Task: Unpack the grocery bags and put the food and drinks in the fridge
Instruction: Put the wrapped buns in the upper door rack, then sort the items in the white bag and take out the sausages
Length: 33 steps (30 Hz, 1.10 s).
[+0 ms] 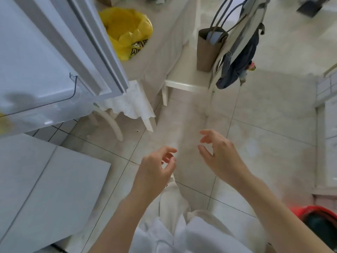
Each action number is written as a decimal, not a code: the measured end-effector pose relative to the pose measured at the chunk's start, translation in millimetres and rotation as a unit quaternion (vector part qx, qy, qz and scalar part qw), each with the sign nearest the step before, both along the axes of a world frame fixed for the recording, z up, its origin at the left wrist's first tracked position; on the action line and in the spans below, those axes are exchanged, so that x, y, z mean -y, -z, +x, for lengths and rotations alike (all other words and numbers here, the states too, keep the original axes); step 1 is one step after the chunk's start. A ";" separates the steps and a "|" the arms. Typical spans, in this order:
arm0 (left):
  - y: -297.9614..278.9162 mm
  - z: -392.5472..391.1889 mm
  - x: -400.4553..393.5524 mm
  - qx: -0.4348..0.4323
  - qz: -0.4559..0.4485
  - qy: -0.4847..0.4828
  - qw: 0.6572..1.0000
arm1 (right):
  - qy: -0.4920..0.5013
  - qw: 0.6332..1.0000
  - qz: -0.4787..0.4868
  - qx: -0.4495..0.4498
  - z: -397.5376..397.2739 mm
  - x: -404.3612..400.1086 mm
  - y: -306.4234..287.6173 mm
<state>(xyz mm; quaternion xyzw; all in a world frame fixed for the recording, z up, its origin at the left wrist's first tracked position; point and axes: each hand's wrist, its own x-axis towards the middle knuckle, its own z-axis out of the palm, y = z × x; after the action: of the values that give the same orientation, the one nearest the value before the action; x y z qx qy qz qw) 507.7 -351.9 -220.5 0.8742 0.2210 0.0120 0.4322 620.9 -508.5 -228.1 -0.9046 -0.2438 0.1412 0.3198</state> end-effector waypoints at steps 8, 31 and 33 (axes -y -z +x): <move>20.9 124.9 -34.7 0.009 0.003 0.008 1.000 | -0.006 1.000 -0.021 -0.016 108.0 -33.0 6.6; 44.2 368.8 -192.5 -0.041 -0.061 -0.248 0.966 | -0.236 0.964 -0.106 -0.055 439.5 -237.7 22.6; 44.9 389.7 -201.3 -0.038 -0.057 -0.281 0.957 | -0.274 0.954 -0.110 -0.047 467.0 -258.7 22.9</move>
<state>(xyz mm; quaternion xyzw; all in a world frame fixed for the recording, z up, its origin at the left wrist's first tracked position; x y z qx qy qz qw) 897.4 -150.6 -265.4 0.7505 0.4743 0.0868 0.4520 1087.9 -249.8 -251.0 -0.8251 -0.4498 0.2916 0.1784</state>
